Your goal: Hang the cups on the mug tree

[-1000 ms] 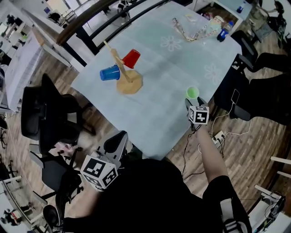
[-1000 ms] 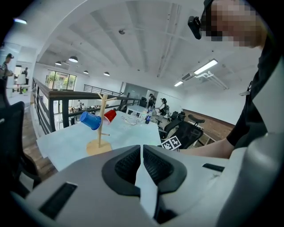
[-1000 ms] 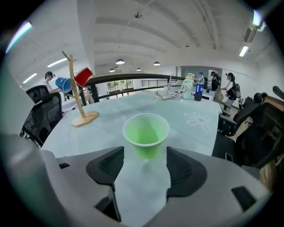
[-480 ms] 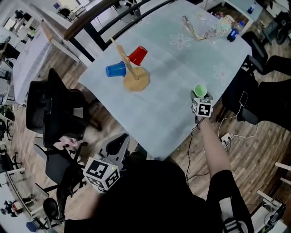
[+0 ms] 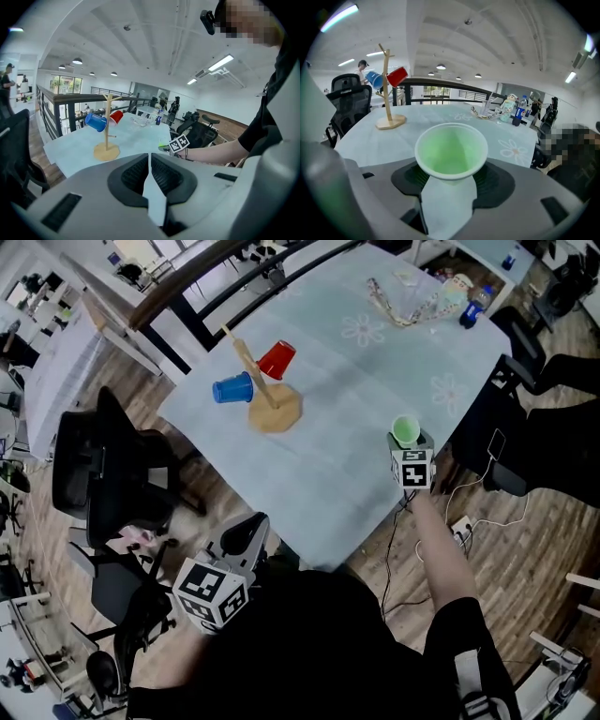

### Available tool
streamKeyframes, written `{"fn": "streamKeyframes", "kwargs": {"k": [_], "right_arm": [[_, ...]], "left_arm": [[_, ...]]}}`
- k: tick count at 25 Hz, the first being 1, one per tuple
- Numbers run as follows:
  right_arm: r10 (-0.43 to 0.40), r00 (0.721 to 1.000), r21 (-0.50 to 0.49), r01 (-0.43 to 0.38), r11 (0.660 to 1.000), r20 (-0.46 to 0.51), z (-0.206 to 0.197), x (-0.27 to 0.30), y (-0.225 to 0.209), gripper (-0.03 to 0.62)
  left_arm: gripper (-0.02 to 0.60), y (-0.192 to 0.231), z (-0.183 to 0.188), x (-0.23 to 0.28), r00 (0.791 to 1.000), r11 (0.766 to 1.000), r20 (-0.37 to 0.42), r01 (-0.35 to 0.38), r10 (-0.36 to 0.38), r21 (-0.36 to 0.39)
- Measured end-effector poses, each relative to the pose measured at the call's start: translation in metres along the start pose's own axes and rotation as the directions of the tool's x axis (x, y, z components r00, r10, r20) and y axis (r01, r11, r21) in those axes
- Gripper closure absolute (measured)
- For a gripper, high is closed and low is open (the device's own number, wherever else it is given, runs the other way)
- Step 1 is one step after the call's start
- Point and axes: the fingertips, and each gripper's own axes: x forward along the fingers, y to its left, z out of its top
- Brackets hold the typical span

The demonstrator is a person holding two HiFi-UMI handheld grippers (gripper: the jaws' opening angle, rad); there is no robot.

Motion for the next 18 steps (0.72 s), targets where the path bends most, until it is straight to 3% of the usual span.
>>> {"fn": "streamKeyframes", "kwargs": {"k": [11, 18], "right_arm": [[-0.055, 0.998, -0.281, 0.057, 0.958, 0.016, 0.044, -0.035, 0.031, 0.304], [0.036, 0.998, -0.395, -0.015, 0.918, 0.047, 0.091, -0.040, 0.100, 0.304]], "left_arm": [[0.552, -0.005, 0.005, 0.002, 0.999, 0.998, -0.004, 0.052, -0.052, 0.035], [0.552, 0.019, 0.003, -0.008, 0.997, 0.997, 0.023, 0.072, -0.072, -0.006]]}}
